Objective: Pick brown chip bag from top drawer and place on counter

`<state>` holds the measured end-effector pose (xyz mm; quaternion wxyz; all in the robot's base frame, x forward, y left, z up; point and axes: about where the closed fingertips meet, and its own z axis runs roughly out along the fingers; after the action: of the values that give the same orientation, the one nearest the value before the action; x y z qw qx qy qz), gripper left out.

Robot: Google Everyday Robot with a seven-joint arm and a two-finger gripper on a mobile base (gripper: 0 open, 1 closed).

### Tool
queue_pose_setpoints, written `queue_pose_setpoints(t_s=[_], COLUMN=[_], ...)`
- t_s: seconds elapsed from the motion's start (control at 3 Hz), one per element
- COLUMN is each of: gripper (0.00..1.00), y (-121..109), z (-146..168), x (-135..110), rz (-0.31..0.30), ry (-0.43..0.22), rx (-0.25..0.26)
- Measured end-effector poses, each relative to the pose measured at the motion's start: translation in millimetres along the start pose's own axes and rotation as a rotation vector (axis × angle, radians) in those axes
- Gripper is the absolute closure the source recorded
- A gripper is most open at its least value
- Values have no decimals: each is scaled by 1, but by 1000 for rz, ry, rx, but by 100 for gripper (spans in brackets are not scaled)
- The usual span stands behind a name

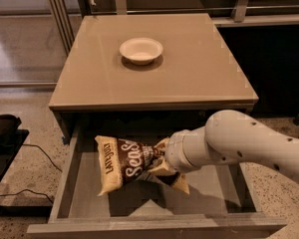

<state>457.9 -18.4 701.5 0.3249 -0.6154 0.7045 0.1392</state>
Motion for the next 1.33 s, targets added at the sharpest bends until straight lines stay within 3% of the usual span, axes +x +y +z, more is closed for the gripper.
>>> queue_pose_setpoints(t_s=[0.33,0.67,1.0,1.33], gripper=[100,100,100,100], y=[-11,-34,-70,-70], z=[-38,-94,-180,-180], x=[-25,-63,-117,-117], rz=[-43,-92,-131,-131], ry=[3,36,120,120], rx=[30,95,242,243])
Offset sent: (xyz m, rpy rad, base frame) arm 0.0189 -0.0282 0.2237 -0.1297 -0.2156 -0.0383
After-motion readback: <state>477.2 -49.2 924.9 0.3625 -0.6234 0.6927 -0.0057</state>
